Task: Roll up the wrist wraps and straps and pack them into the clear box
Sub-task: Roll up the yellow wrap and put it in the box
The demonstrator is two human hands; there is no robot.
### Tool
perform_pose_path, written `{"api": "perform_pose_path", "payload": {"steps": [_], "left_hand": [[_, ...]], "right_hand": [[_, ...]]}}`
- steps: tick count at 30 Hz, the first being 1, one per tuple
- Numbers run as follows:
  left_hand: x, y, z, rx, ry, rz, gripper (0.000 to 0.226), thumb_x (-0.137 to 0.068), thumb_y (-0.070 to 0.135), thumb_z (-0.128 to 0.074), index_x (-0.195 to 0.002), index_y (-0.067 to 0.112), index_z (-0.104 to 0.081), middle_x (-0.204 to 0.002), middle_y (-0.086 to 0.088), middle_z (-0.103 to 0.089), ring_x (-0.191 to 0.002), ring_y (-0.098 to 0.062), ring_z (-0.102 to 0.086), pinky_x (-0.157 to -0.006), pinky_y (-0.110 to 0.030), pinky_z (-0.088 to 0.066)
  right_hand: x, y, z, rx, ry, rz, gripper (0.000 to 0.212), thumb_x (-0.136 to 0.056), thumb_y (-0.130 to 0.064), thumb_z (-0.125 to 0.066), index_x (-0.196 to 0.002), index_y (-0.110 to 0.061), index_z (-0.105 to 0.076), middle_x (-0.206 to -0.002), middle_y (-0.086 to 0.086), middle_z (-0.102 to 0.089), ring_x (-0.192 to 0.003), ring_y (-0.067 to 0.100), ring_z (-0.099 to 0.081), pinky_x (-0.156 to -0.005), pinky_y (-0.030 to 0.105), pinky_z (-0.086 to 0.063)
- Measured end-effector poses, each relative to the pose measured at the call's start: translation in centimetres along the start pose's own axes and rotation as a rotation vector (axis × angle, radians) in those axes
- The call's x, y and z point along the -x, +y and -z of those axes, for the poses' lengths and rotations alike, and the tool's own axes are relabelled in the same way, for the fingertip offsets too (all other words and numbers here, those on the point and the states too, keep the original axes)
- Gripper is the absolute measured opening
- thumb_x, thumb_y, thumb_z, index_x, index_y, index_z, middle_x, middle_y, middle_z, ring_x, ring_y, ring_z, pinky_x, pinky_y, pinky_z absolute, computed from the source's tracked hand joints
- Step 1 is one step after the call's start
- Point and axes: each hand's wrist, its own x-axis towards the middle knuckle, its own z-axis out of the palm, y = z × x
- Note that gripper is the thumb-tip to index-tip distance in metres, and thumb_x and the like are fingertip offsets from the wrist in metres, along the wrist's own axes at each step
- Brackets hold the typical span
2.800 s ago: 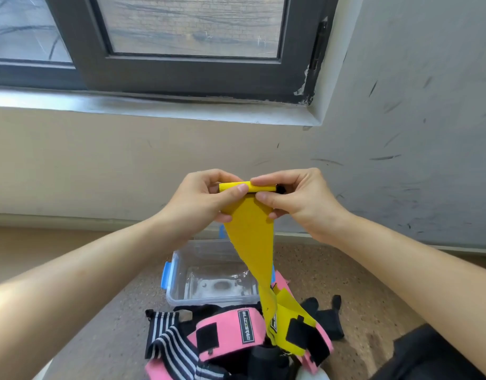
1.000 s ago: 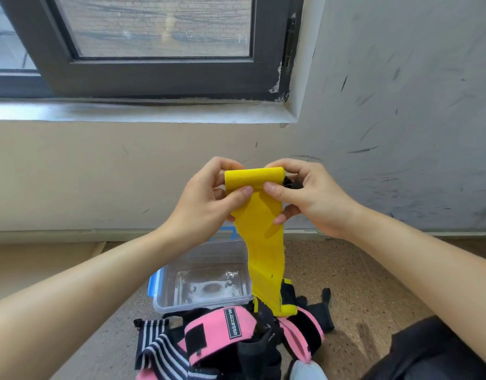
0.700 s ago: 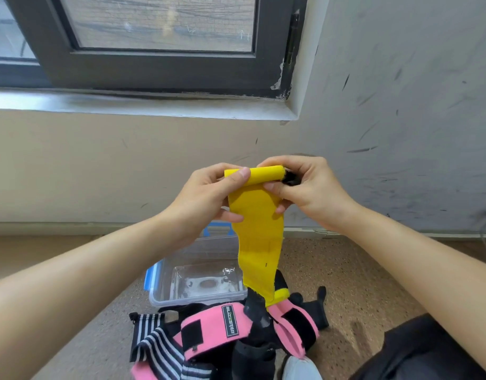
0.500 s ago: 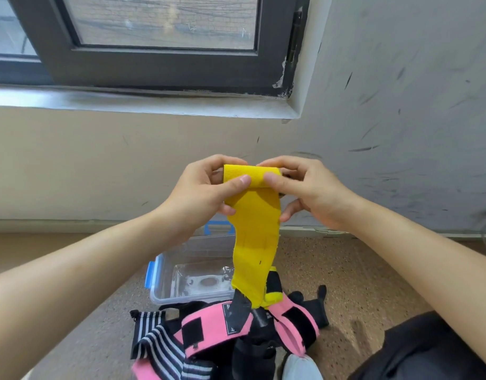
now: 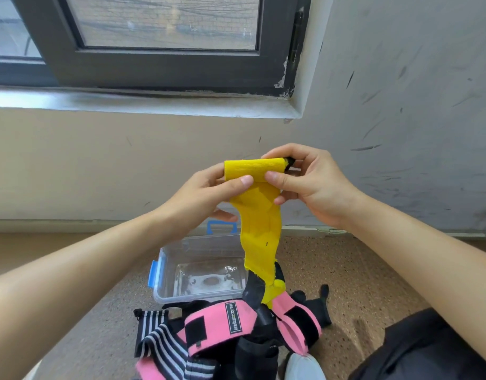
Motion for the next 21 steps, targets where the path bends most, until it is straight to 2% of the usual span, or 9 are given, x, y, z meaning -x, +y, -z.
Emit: {"api": "perform_pose_path", "payload": {"steps": [2,5,7,9,12,15,18,21], "left_hand": [[0.0,0.1,0.1,0.021,-0.001,0.035,0.048,-0.087,0.049,-0.059,-0.129,0.025,-0.065,-0.118,-0.001,-0.075,-0.106,-0.02,-0.073,-0.083,-0.037,-0.063],[-0.2,0.4,-0.1,0.051,0.063,0.054,0.051,-0.086,0.053,-0.058,-0.12,0.016,-0.067,-0.108,-0.011,-0.074,-0.092,-0.023,-0.072,-0.071,-0.032,-0.063],[-0.3,0.4,-0.2,0.06,0.089,0.058,0.049,-0.086,0.053,-0.06,-0.116,0.015,-0.069,-0.101,-0.008,-0.072,-0.087,-0.02,-0.071,-0.063,-0.028,-0.061],[-0.3,0.3,-0.1,0.066,0.107,0.062,0.046,-0.083,0.049,-0.064,-0.114,0.016,-0.069,-0.104,-0.008,-0.073,-0.088,-0.02,-0.072,-0.059,-0.025,-0.059],[-0.3,0.2,0.4,0.078,0.14,0.039,0.043,-0.08,0.038,-0.071,-0.116,0.015,-0.067,-0.103,-0.006,-0.075,-0.088,-0.017,-0.074,-0.057,-0.022,-0.056],[-0.2,0.1,0.8,0.047,0.171,-0.012,0.036,-0.083,0.026,-0.074,-0.116,0.015,-0.065,-0.098,0.0,-0.076,-0.086,-0.015,-0.075,-0.057,-0.022,-0.056],[-0.1,0.0,0.5,-0.009,0.172,-0.123,0.026,-0.087,0.01,-0.075,-0.111,0.015,-0.064,-0.089,0.004,-0.074,-0.077,-0.01,-0.072,-0.056,-0.023,-0.057],[-0.1,-0.1,0.3,-0.076,0.2,-0.23,0.028,-0.086,0.008,-0.076,-0.108,0.018,-0.063,-0.093,-0.004,-0.072,-0.08,-0.014,-0.072,-0.058,-0.027,-0.058]], "right_hand": [[0.0,0.1,0.0,0.046,0.016,0.05,0.024,-0.082,-0.012,-0.074,-0.106,-0.013,-0.069,-0.096,0.007,-0.067,-0.088,0.021,-0.072,-0.06,0.027,-0.059],[-0.1,0.5,0.0,0.11,0.032,0.121,0.023,-0.084,0.001,-0.075,-0.103,-0.011,-0.071,-0.097,0.011,-0.068,-0.087,0.021,-0.072,-0.061,0.027,-0.059],[-0.3,0.7,-0.1,0.136,0.029,0.151,0.024,-0.083,0.004,-0.077,-0.102,-0.01,-0.072,-0.097,0.012,-0.069,-0.091,0.021,-0.071,-0.062,0.029,-0.06],[-0.5,0.8,-0.1,0.175,0.018,0.158,0.027,-0.082,0.004,-0.079,-0.103,-0.01,-0.073,-0.1,0.012,-0.071,-0.094,0.024,-0.072,-0.063,0.032,-0.061],[-0.4,0.6,0.2,0.197,-0.027,0.039,0.043,-0.081,-0.006,-0.082,-0.119,-0.016,-0.068,-0.113,0.013,-0.066,-0.096,0.027,-0.073,-0.062,0.036,-0.062],[-0.4,0.4,0.2,0.083,-0.072,-0.15,0.06,-0.079,-0.029,-0.079,-0.135,-0.025,-0.059,-0.12,0.01,-0.066,-0.098,0.025,-0.074,-0.06,0.037,-0.061],[-0.6,0.3,-0.1,-0.056,-0.089,-0.223,0.052,-0.084,-0.041,-0.068,-0.129,-0.016,-0.063,-0.111,0.007,-0.068,-0.098,0.026,-0.072,-0.061,0.037,-0.062],[-0.6,0.3,-0.2,-0.067,-0.107,-0.19,0.044,-0.086,-0.037,-0.066,-0.123,-0.012,-0.067,-0.108,0.008,-0.069,-0.101,0.028,-0.072,-0.062,0.035,-0.063]]}}
